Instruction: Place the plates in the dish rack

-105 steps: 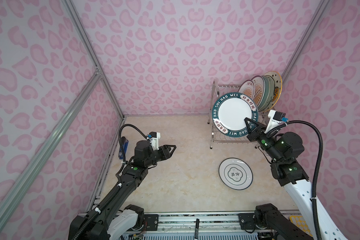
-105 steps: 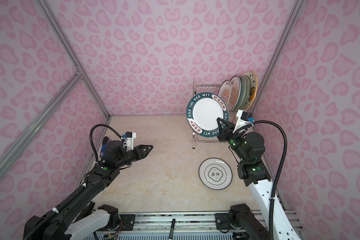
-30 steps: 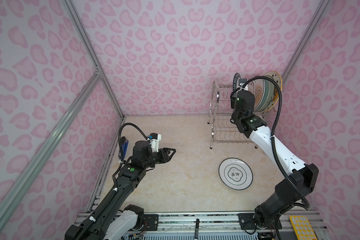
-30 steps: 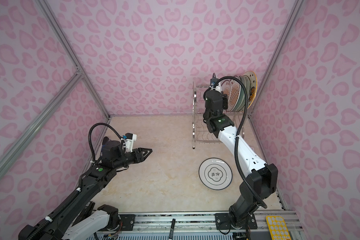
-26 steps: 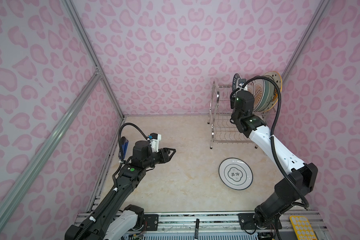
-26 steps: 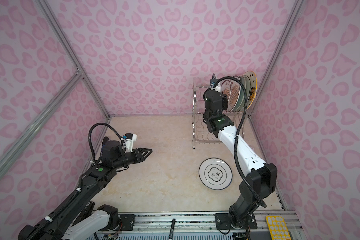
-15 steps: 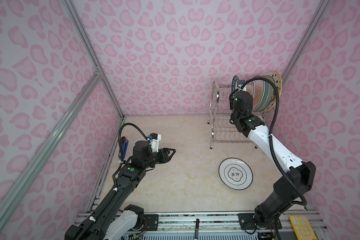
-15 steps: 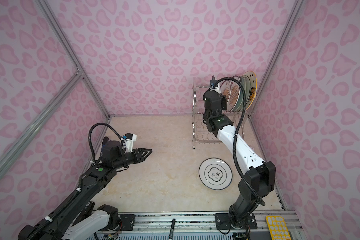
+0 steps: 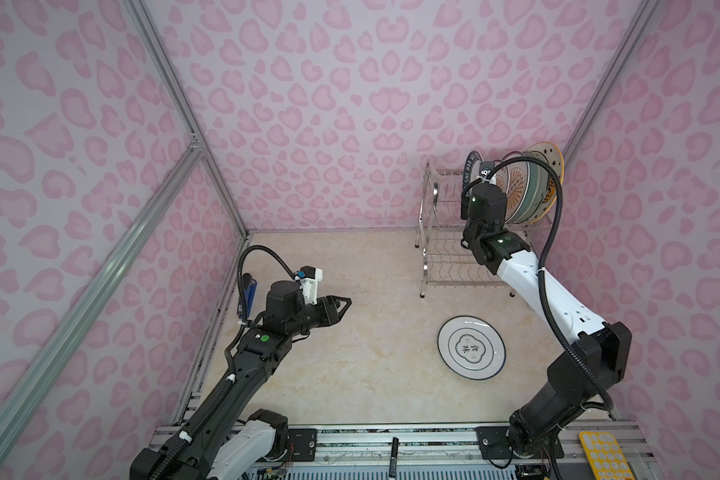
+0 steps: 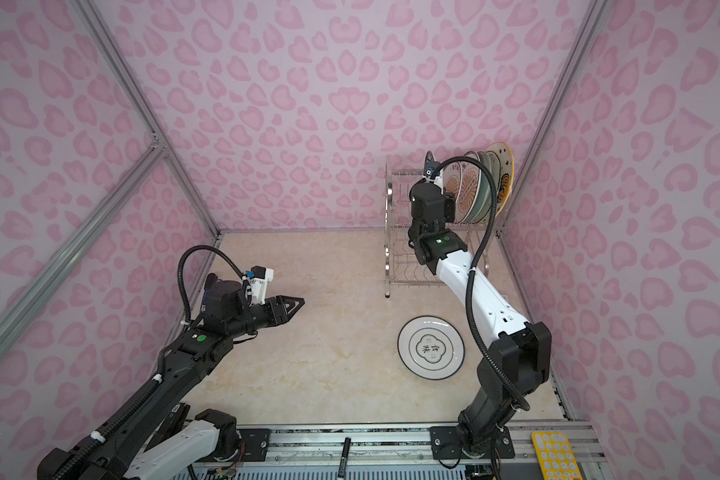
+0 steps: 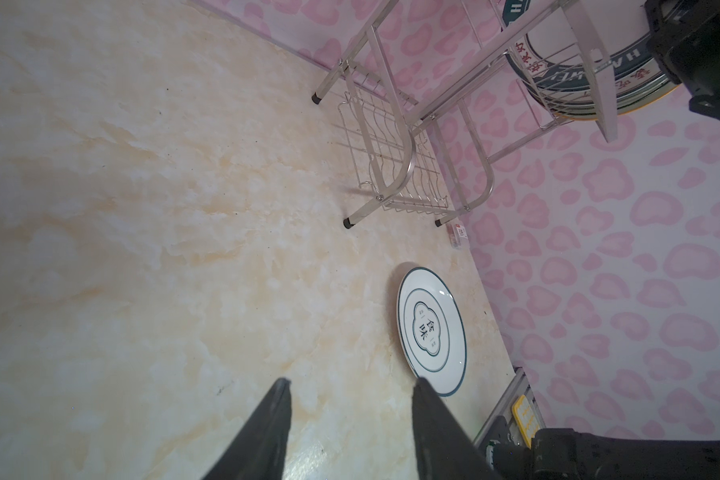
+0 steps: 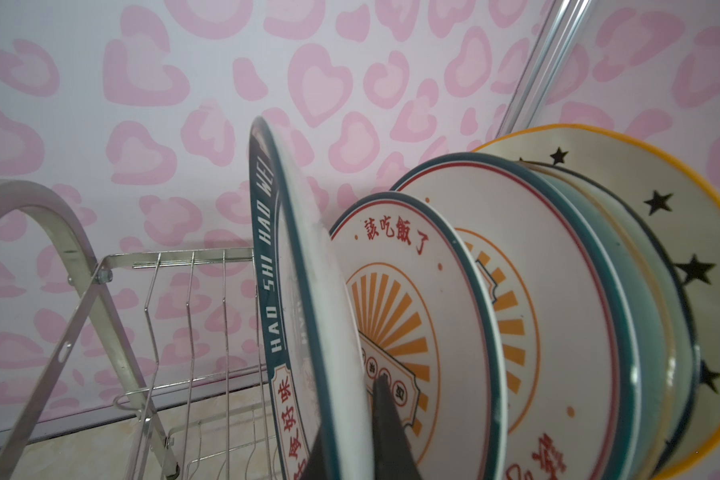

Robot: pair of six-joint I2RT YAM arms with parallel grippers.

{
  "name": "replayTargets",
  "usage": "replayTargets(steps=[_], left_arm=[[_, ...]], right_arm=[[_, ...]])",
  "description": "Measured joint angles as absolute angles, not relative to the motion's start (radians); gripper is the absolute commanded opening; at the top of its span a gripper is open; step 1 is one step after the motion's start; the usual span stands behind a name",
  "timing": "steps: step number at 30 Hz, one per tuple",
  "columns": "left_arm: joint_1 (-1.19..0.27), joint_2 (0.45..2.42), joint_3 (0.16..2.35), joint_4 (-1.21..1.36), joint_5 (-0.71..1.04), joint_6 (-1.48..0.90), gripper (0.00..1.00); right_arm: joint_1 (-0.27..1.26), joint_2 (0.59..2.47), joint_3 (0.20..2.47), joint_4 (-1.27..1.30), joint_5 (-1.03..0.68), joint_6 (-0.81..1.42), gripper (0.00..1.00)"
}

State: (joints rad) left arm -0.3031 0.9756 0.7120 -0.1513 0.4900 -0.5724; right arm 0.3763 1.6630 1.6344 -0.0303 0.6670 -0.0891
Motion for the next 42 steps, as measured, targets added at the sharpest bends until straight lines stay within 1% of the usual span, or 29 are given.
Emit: replayTargets(steps=[2,10,30,35,42], left_arm=[[-0.303,0.976,0.713,-0.155,0.49,-0.572,0.5],[-0.303,0.978,0.716,-0.157,0.49,-0.572,0.5],[-0.303,0.959,0.716,-0.171,0.486,-0.572,0.5],[-0.303,0.958,0.716,-0.182,0.486,-0.572,0.5],[-0.303,0.958,0.716,-0.182,0.482,-0.572,0.51]], right_arm=[[0.376,1.663,1.634,-0.032,0.664,-0.085,0.02],[0.373,1.655,1.634,-0.055,0.643,-0.081,0.17],[0.372,1.621,1.61,-0.064,0.635,-0.082,0.19],[0.372,1.61,1.606,-0.064,0.635,-0.082,0.23],[0.372,1.599,1.597,-0.057,0.635,-0.083,0.24]])
